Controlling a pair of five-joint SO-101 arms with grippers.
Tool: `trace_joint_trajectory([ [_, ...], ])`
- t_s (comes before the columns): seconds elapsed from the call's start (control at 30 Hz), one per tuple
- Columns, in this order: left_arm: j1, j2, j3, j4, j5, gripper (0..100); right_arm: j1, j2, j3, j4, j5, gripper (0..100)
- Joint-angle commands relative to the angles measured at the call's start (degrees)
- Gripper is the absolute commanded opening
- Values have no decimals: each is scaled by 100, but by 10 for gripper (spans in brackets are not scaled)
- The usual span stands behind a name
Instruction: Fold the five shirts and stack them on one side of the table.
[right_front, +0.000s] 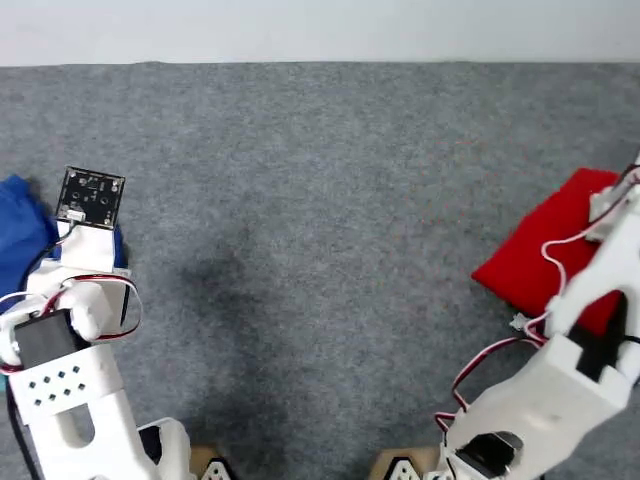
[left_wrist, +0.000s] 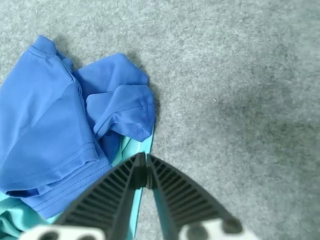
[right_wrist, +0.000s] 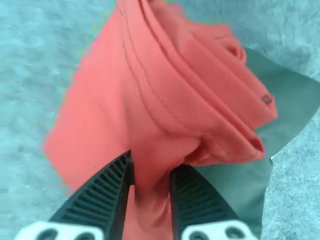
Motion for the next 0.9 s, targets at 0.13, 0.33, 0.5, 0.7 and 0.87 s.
trace_joint_trajectory([
  [0.13,9,-105,-198,-44,-35,6,664,365,-334,-734,334,9],
  [0.33,0,-105,-189,-35,-35,6,875,585,-343,-1165,677,9],
  [0.5,0,-105,-189,-35,-35,6,1015,725,-343,-1200,923,83],
  [0.7,18,-114,-189,167,-53,6,945,251,-396,-523,563,251],
  [0.87,0,-114,-233,158,-62,6,664,-593,-378,22,149,260],
])
